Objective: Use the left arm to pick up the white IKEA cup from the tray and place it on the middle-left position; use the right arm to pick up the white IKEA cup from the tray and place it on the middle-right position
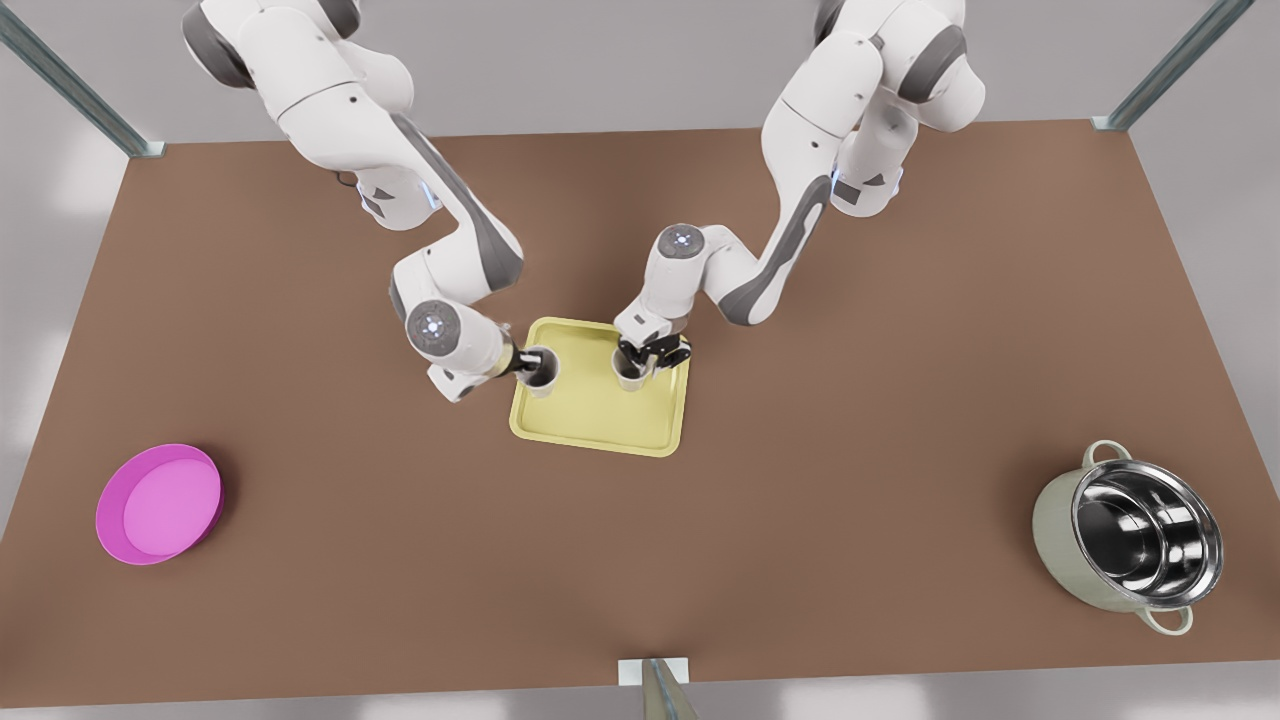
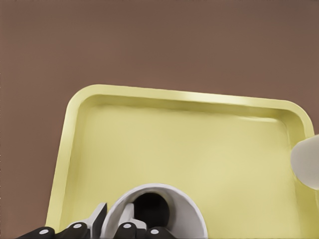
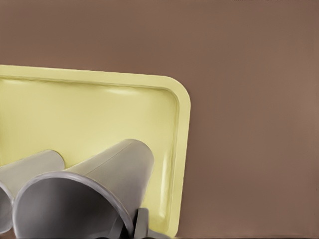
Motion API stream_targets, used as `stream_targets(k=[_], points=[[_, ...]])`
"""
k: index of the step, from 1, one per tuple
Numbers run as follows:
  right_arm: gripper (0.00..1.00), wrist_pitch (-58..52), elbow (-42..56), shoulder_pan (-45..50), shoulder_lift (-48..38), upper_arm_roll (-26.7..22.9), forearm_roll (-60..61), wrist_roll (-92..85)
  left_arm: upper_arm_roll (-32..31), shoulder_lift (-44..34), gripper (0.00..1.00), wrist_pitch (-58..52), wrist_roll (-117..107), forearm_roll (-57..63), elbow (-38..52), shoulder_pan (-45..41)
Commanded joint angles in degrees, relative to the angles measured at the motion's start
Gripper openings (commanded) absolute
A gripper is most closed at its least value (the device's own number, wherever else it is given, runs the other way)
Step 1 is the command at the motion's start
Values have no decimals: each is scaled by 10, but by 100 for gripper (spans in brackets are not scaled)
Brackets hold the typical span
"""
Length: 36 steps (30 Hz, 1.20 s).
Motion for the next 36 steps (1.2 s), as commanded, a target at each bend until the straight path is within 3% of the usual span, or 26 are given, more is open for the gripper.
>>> stream_targets(k=[1, 5, 8, 12, 14, 20, 27, 35, 36], points=[[17, -71, 5, -16, -3, 0, -5, -79, 4, -2, 34, -4, -28, 0, 2, 0], [17, -84, 9, -70, -3, 0, -6, -160, 4, 0, 13, -4, -29, 1, 2, 0], [17, -112, 37, -99, 1, 2, -12, -211, 7, -11, 13, -11, -28, -1, 2, 2], [15, -144, 80, -146, 8, -1, -37, -280, 9, -42, 13, -104, -8, -5, 25, 18], [15, -159, 133, -158, 34, -3, -50, -306, 10, -67, 14, -147, 91, -78, 33, 54], [12, -152, 219, -158, 101, -56, -107, -444, 10, -81, 17, -183, 232, -79, 32, 178], [12, -148, 341, -157, 182, -88, -137, -524, 9, -59, 17, -178, 498, -119, 31, 354], [12, -98, 369, -159, 248, -124, -140, -569, 10, -3, 17, -121, 511, -114, 43, 378], [12, -89, 369, -162, 253, -124, -140, -571, 10, -3, 21, -121, 511, -114, 43, 378]])
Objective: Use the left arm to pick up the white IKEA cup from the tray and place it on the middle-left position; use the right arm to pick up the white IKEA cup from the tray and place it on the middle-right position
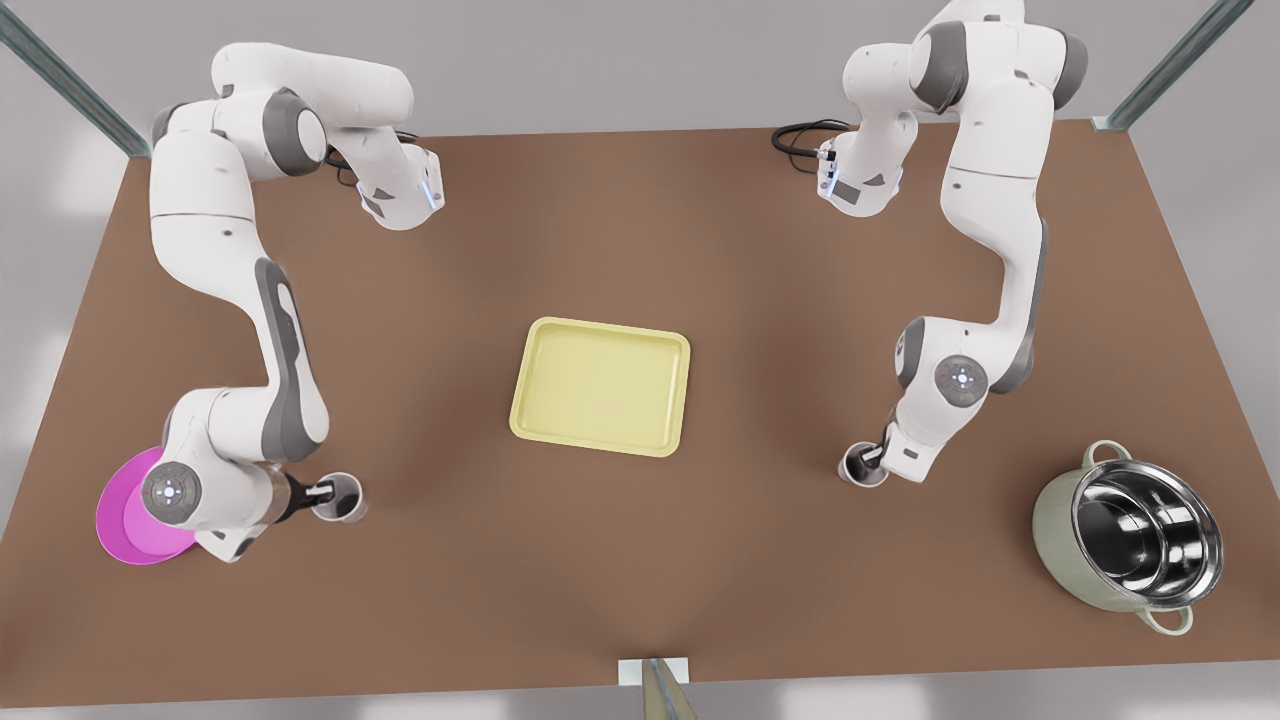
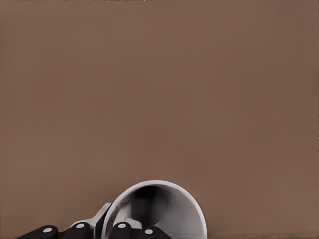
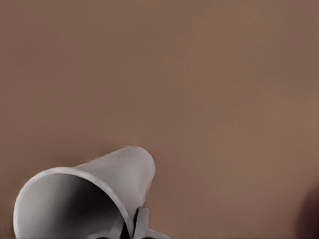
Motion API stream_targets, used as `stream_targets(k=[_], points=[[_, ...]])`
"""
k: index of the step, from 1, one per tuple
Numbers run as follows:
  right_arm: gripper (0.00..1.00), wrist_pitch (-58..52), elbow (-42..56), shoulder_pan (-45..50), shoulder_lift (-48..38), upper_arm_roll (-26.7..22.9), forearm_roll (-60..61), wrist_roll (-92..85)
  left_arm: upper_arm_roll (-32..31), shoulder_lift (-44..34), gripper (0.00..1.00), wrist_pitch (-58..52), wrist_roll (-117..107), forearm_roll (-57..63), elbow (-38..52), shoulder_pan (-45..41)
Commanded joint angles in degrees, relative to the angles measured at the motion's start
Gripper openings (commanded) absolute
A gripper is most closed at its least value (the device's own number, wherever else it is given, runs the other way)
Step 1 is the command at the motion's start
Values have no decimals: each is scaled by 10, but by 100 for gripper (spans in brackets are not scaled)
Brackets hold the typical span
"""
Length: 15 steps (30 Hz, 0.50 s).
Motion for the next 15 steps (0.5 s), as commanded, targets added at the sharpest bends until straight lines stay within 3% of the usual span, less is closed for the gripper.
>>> stream_targets(k=[1, 2, 4, 8, 10, 13, 15], points=[[12, 27, 0, -2, 11, -2, -7, -169, 0, 0, 36, 14, 228, -6, 1, 0], [12, 28, 0, -2, 15, -3, -7, -169, 1, 0, 46, 14, 229, -6, 1, 0], [12, 29, 0, -5, 24, -3, -7, -170, 1, 0, 98, 14, 228, -5, 1, 0], [12, 46, 0, -6, 32, -3, -7, -178, 16, -18, 100, 1, 250, -2, 0, 3], [13, 48, 0, -8, 34, -3, -7, -178, 15, -95, 100, -135, 251, -2, 17, 1], [27, 48, 1, -9, 33, -3, -5, -176, 17, -132, 100, -495, 252, -69, 229, 2], [32, 48, 1, -9, 33, -3, -3, -176, 21, -186, 100, -535, 280, -67, 236, 3]])
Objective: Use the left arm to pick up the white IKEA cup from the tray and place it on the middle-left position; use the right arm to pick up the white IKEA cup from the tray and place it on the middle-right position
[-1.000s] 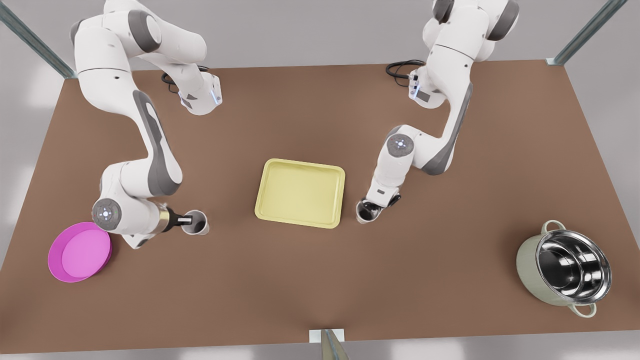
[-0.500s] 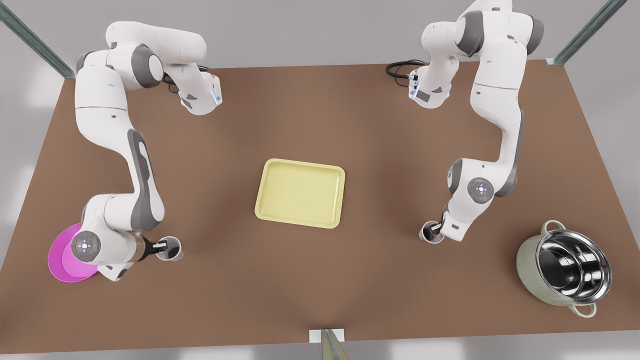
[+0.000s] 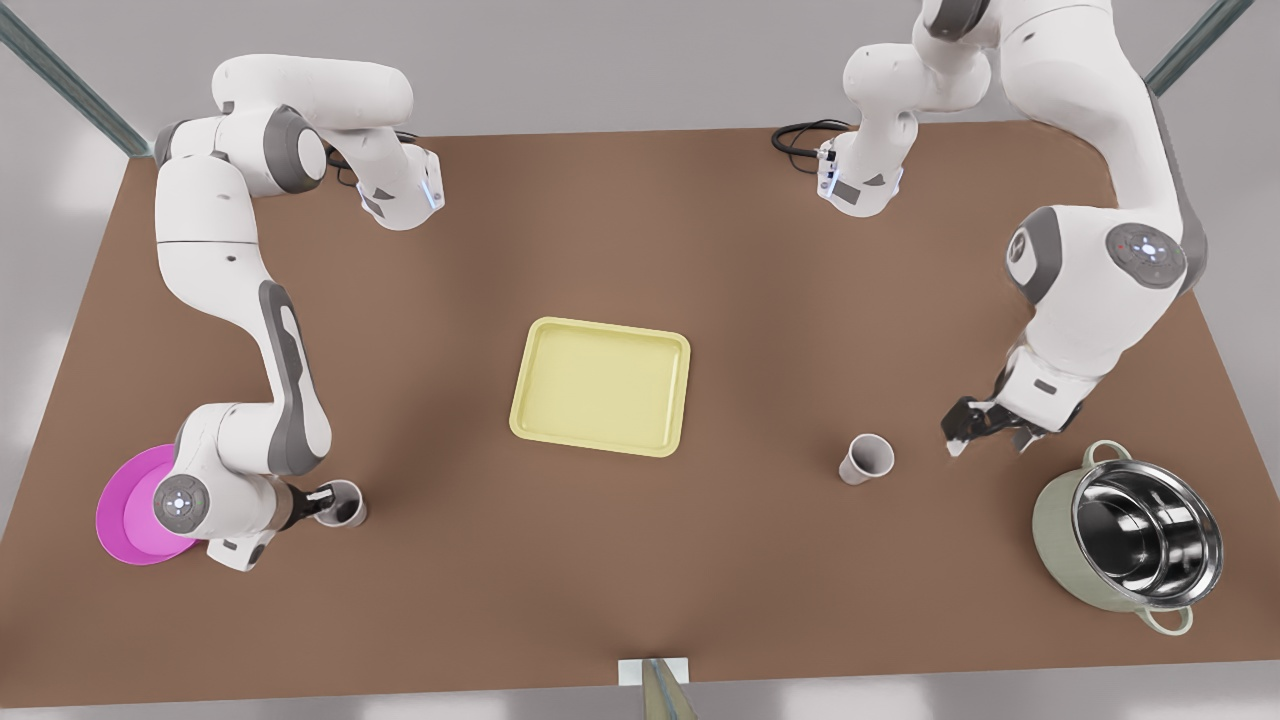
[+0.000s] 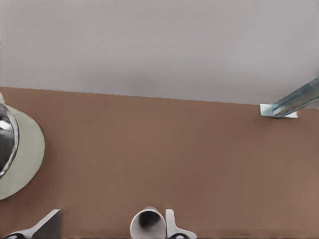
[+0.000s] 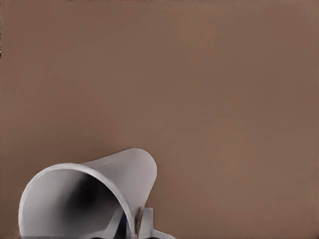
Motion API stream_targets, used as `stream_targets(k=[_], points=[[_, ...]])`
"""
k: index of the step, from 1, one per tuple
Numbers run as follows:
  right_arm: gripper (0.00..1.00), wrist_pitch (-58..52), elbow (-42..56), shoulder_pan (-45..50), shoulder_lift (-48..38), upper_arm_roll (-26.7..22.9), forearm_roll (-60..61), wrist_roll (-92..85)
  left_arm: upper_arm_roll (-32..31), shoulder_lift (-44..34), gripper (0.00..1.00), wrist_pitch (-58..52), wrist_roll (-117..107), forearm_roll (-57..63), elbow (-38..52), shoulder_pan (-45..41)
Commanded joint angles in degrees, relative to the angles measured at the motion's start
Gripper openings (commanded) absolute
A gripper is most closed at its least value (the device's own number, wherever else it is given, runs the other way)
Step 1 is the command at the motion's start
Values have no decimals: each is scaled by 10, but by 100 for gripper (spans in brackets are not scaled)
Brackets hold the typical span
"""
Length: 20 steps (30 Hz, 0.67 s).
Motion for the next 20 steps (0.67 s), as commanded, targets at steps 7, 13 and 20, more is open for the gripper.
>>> stream_targets(k=[7, 13, 20], points=[[59, -1, 0, 0, -19, 0, 1, -65, 5, -45, 100, -105, 112, -16, -52, 0], [98, -97, 0, 9, -158, 25, 0, 57, 5, -44, 100, -105, 112, -12, -52, 0], [100, -117, 0, 7, -194, 39, 1, 96, 5, -41, 100, -108, 112, -12, -53, -1]])
